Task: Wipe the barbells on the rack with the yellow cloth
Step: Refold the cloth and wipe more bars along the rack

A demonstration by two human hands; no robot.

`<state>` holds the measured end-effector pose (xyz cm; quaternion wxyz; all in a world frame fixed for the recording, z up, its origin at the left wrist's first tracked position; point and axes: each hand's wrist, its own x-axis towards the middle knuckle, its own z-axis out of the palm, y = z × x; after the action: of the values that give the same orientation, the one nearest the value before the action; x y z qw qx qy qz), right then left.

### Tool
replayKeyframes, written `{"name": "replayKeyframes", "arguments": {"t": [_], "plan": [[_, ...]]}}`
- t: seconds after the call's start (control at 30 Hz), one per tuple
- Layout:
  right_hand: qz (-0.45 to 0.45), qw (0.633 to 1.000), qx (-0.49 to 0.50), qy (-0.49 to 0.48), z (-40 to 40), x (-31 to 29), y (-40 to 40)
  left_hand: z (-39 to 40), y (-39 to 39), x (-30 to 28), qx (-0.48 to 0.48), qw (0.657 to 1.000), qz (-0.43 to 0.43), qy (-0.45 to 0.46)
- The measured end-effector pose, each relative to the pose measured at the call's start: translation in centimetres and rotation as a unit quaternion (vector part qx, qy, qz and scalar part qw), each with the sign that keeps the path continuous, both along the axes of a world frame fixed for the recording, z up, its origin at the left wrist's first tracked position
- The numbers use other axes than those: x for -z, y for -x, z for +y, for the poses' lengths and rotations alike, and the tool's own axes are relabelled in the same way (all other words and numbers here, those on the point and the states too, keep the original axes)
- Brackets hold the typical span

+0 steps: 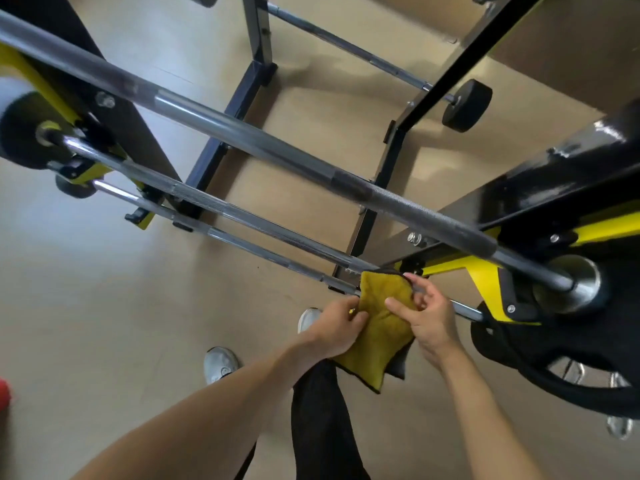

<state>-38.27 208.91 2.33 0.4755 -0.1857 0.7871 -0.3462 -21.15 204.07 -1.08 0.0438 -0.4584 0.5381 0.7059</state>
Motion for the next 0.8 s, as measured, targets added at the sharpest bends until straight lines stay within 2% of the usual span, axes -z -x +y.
{"name": "replayKeyframes", "arguments": {"t": [0.1, 0.17, 0.27, 0.37, 0.43, 0.47, 0.57, 0.63, 0.73, 0.8], "plan": [[0.179, 0.982, -0.020, 0.051, 0.5, 0.4, 0.5, 0.2, 0.6, 0.4, 0.008, 0.999, 0.051, -0.002], [0.299, 0.950, -0.036, 0.088, 1.3, 0.8, 0.0, 0.4, 1.0, 1.0, 0.032, 0.995, 0.083, -0.039], [0.428, 0.890, -0.031, 0.153, 2.7, 1.5, -0.5, 0.9, 2.0, 1.4, 0.090, 0.991, 0.101, 0.020], [0.507, 0.831, -0.010, 0.231, 2.7, 2.0, -0.2, 0.5, 3.4, 1.1, -0.004, 0.990, 0.131, 0.061], [0.528, 0.820, -0.050, 0.216, 2.3, 3.1, -0.4, -0.4, 4.1, 1.0, -0.085, 0.985, 0.136, 0.061], [0.527, 0.826, -0.086, 0.180, 2.2, 3.9, -0.7, -0.8, 4.3, 1.5, -0.107, 0.983, 0.115, 0.094], [0.472, 0.844, -0.233, 0.098, 2.0, 6.5, -1.8, -0.8, 4.8, 3.6, -0.089, 0.975, 0.042, 0.200], [0.419, 0.848, -0.324, 0.036, 0.9, 7.8, -1.6, -0.2, 5.0, 5.0, -0.077, 0.976, 0.029, 0.201], [0.368, 0.831, -0.409, -0.087, -2.2, 8.4, -0.3, 0.9, 4.4, 6.7, -0.067, 0.972, 0.034, 0.221], [0.355, 0.819, -0.435, -0.121, -3.8, 8.6, 0.3, 1.5, 3.6, 7.4, -0.096, 0.963, 0.025, 0.250]]}}
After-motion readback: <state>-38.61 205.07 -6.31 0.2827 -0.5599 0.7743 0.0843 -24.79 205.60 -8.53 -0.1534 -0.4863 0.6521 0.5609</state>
